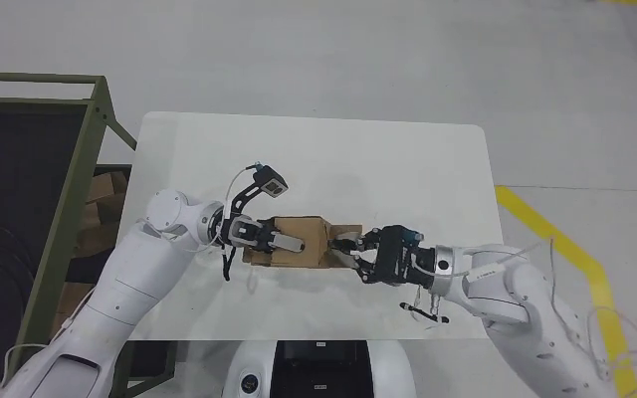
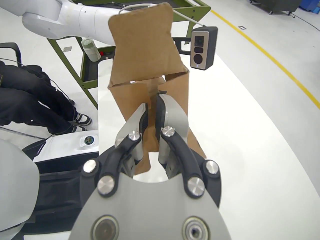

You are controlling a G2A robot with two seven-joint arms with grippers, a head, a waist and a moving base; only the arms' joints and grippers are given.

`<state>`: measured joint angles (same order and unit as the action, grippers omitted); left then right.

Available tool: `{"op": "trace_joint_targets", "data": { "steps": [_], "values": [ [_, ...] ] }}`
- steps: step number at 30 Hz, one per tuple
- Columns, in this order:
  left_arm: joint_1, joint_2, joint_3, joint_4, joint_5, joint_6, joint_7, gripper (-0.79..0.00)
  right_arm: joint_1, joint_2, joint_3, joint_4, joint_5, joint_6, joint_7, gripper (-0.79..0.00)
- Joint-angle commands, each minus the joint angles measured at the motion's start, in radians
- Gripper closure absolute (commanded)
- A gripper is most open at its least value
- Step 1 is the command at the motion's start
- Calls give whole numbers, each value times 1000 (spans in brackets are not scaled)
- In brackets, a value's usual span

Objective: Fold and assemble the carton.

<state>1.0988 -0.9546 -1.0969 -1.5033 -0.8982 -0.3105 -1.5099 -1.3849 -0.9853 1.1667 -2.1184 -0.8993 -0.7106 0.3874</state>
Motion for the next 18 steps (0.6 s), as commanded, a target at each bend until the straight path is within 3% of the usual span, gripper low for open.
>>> {"op": "trace_joint_targets", "data": {
  "steps": [1,8,12,14,16,18],
  "values": [
    [5,-1,-6,0,7,-9,9,0,-37,4,40,-9,-7,8,-42,-31],
    [19,-3,-26,-3,101,-74,74,0,-138,15,142,-44,1,13,-130,-74],
    [29,-4,-31,-25,143,-112,112,0,-168,20,180,-70,54,18,-99,-215],
    [35,-5,-35,-42,151,-125,125,0,-177,23,198,-91,81,27,-69,-317],
    [41,-4,-42,-57,167,-140,140,0,-189,26,213,-115,110,34,-45,-634],
    [50,-3,-51,-70,190,-155,155,0,-200,28,227,-140,136,43,-19,-785]
  ]
}}
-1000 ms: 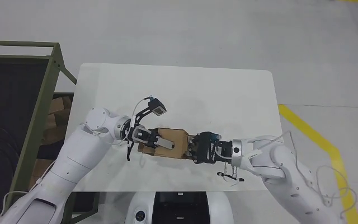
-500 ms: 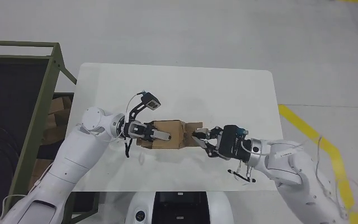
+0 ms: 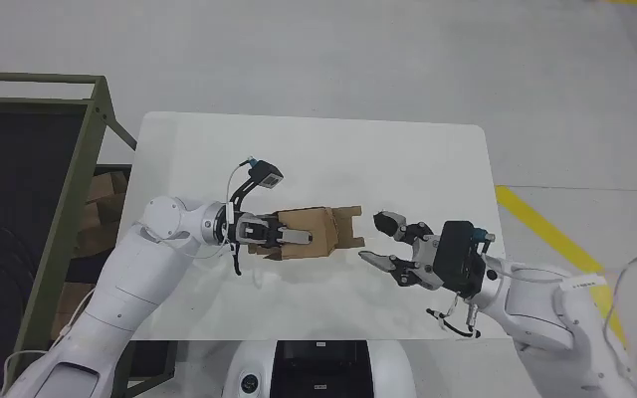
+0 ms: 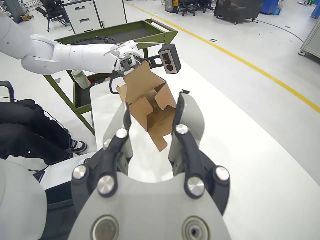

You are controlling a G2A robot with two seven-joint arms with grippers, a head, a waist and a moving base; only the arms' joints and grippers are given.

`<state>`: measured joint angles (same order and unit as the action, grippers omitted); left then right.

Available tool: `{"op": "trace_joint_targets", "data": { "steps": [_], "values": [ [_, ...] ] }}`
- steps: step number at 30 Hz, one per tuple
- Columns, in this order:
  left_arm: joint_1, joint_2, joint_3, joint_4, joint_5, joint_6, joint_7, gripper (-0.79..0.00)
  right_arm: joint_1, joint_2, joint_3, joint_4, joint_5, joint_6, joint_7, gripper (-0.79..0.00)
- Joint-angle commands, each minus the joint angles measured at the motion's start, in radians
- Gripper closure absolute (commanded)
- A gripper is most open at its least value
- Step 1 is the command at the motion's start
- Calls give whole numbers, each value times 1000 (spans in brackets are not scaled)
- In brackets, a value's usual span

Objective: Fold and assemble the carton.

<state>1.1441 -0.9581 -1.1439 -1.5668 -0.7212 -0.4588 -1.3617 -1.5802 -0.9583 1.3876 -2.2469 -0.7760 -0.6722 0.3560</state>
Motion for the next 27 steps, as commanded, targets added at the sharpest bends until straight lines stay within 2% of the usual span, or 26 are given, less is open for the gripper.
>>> {"op": "trace_joint_targets", "data": {
  "steps": [1,5,9,19,24,27],
  "values": [
    [9,2,-9,-11,26,-14,15,0,-13,2,10,-25,31,11,32,-785],
    [25,4,-18,-27,65,-31,31,0,-30,7,31,-103,58,76,119,-785],
    [31,3,-19,-36,71,-30,33,0,3,5,10,-103,19,136,160,-785],
    [28,0,-16,-30,73,-26,29,0,159,-20,-178,-103,-99,354,267,-785],
    [28,-1,-17,-27,73,-28,28,0,222,-36,-250,-103,-116,414,260,-785],
    [27,-2,-17,-28,73,-26,26,0,242,-42,-270,-103,-101,463,298,-785]
  ]
}}
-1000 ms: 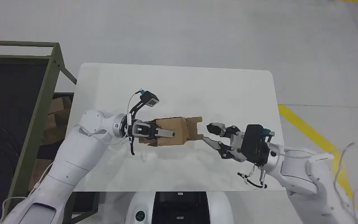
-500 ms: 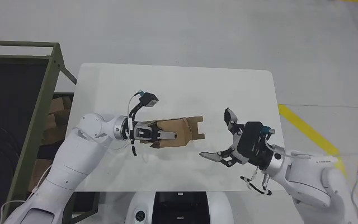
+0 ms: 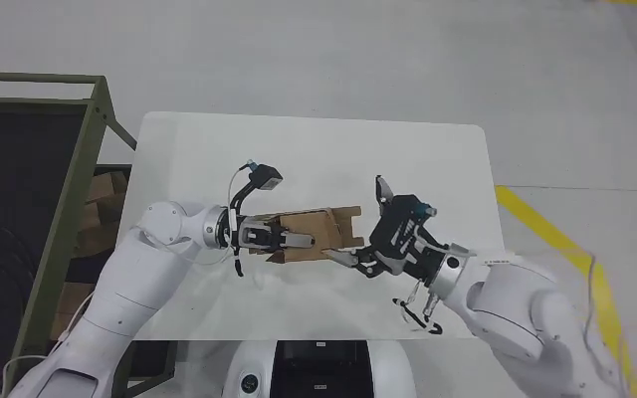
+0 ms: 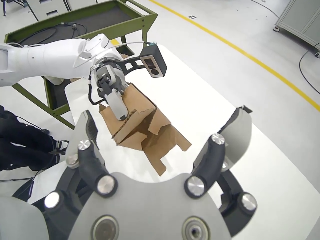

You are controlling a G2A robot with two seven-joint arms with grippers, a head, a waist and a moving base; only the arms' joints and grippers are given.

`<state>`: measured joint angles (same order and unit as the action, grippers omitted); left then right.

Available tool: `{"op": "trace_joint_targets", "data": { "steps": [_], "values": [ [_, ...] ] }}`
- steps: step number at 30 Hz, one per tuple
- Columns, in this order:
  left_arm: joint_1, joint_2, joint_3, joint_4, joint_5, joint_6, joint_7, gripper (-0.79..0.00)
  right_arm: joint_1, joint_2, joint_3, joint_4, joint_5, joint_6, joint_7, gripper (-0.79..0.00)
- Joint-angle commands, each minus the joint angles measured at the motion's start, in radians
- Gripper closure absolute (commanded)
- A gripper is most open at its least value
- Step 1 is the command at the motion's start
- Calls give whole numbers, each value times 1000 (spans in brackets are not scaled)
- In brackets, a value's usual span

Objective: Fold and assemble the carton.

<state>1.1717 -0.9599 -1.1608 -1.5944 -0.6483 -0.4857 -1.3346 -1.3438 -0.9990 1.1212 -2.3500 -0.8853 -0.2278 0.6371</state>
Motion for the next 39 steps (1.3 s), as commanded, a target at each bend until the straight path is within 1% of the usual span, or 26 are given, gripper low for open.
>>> {"op": "trace_joint_targets", "data": {
  "steps": [1,6,16,23,33,39],
  "values": [
    [0,0,0,-1,0,1,0,0,12,-3,-5,0,18,32,31,-785],
    [6,1,-7,-8,-2,1,-1,0,19,-6,7,0,58,61,60,-785],
    [7,2,-8,-17,-8,7,-7,0,-58,4,94,0,112,52,107,-785],
    [2,2,-1,-30,-18,18,-18,0,-91,9,139,0,125,60,138,-785],
    [1,5,3,-51,-45,37,-37,0,-85,9,136,0,102,94,196,-785],
    [0,7,6,-52,-54,45,-45,0,-66,6,107,5,92,96,219,-785]
  ]
}}
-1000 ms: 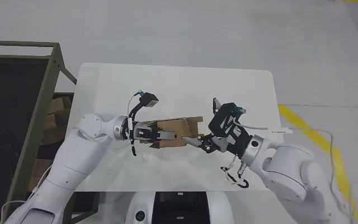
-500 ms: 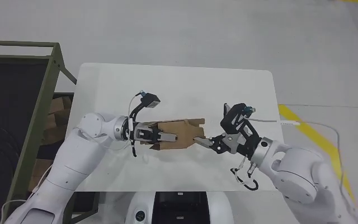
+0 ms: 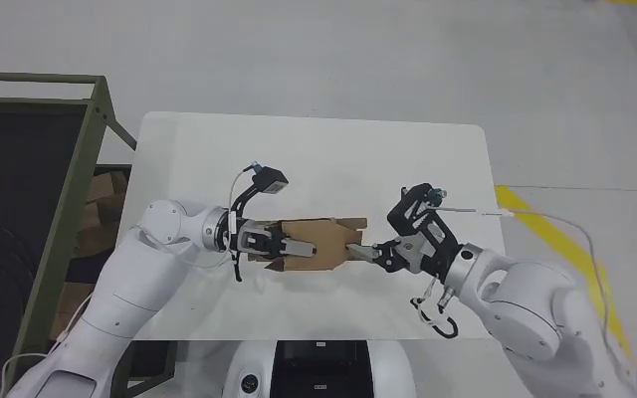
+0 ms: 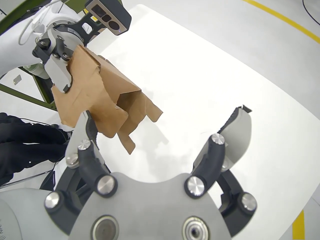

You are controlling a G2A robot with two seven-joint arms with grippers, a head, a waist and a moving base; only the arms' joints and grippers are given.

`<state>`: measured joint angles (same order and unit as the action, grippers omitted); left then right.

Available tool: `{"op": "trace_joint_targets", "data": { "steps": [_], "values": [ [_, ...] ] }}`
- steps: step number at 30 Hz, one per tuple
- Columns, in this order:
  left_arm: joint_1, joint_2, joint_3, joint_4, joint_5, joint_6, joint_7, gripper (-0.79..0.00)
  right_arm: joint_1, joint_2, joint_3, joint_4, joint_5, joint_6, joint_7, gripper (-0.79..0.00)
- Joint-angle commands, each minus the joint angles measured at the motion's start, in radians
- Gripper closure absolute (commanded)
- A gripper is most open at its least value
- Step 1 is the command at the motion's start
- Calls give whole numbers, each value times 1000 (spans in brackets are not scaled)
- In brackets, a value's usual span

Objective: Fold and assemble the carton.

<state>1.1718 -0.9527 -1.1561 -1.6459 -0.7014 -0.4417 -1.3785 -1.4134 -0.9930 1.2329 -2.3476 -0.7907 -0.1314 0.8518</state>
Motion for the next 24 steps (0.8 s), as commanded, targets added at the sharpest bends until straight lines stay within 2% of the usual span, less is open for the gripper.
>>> {"op": "trace_joint_targets", "data": {
  "steps": [1,24],
  "values": [
    [-1,1,1,0,-1,2,-2,0,8,-1,-11,5,-5,-2,9,-785],
    [-7,7,15,-2,-15,8,-8,0,99,-22,-130,52,-13,-32,2,-785]
  ]
}}
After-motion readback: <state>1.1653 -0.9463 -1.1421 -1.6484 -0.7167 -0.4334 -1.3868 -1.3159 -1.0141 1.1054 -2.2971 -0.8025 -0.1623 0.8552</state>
